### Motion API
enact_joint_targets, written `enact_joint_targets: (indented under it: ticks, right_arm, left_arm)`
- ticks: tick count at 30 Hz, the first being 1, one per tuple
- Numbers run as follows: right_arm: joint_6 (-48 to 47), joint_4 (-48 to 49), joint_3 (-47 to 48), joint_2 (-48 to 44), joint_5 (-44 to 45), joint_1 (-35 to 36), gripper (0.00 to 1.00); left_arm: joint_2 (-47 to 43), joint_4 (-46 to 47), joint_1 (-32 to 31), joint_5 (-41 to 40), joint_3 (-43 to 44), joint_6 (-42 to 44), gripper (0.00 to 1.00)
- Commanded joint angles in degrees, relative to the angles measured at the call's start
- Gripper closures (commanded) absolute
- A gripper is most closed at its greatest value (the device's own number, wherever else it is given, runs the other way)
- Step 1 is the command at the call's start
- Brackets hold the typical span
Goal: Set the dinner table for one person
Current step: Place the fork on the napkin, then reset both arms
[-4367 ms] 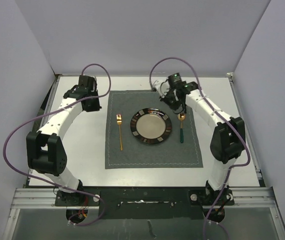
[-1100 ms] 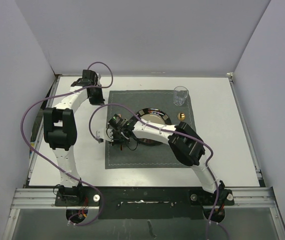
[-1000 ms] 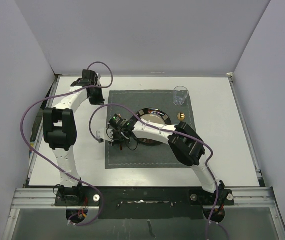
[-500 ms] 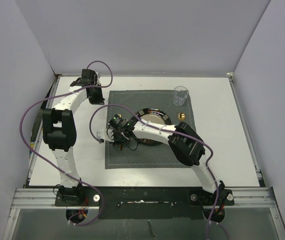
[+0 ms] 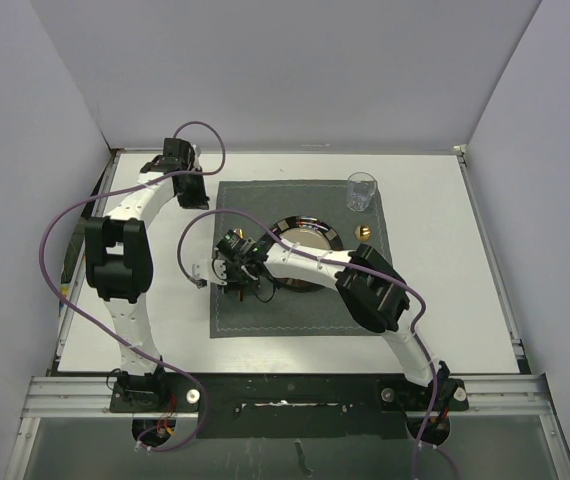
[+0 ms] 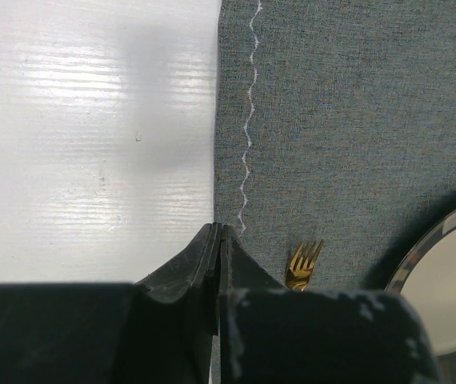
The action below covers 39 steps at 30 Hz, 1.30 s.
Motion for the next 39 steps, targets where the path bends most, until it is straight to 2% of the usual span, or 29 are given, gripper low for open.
enact_joint_targets:
  ticks: [1,8,12,16,19,22,23,24,29,30,31,34,36,37,39]
  right_arm:
    - [0.37,0.2,2.22,-0.21,-0.86,0.68,1.0]
    - [-0.59,0.22,2.57,-0.32,0.77,0.46,1.0]
    - [-4.0,0.84,2.58,-1.34,6.08,-0.4,1.0]
    - [-7.43,1.18,2.75,-4.52,9.26,-2.4,1.0]
    - [-8.38,0.1,3.66,-6.9,9.72,-4.03,1.0]
    - [-8.61,-0.2,2.33,-9.33,11.21,-4.25,1.0]
    - [-8.64,0.4,1.48,-10.74,12.54,-4.24,1.0]
    - [-8.68,1.29,0.4,-12.04,14.4,-4.4,1.0]
    - [-8.84,11.91,-6.29,-22.61,28.89,-8.56,1.0]
    - [-8.51,12.81,-6.64,-24.58,30.89,-10.54,0.96]
    - [-8.09,13.51,-7.11,-26.45,32.11,-13.29,0.88]
    - [-5.2,13.44,-10.08,-32.16,31.15,-23.18,0.35]
    - [-1.32,10.41,-12.52,-36.65,27.35,-29.57,0.07]
    - [0.45,8.47,-13.8,-38.54,24.84,-32.49,0.01]
    - [2.45,4.62,-17.65,-42.43,20.24,-36.45,0.02]
  left_arm:
    - [-5.52,2.84,0.26,0.98,-0.1,0.39,1.0]
    - [-6.3,2.58,0.26,0.91,-0.5,0.8,1.0]
    - [-7.89,2.93,0.26,0.97,-0.62,1.47,1.0]
    - [-11.2,3.03,0.17,0.31,-0.08,3.19,0.83]
    - [-14.04,2.19,0.26,-0.02,0.95,4.32,0.66]
    - [-16.94,0.6,0.26,-0.09,2.31,5.19,0.34]
    - [-18.7,0.22,0.26,-0.06,2.5,5.23,0.17]
    - [-20.16,-0.06,0.26,0.06,2.32,5.26,0.05]
    - [-32.17,-0.02,0.17,0.36,-3.64,4.62,0.02]
    - [-34.96,0.06,0.15,0.04,-5.71,4.88,0.02]
    - [-37.77,-0.68,0.16,-0.58,-7.9,5.34,0.02]
    - [-44.09,-6.19,0.17,-3.1,-13.11,6.22,0.02]
    - [-47.65,-10.27,0.13,-1.95,-15.79,7.83,0.02]
    - [-49.69,-12.07,-0.07,-1.42,-16.73,8.23,0.02]
    - [-55.33,-13.56,-0.51,-2.76,-18.46,8.08,0.02]
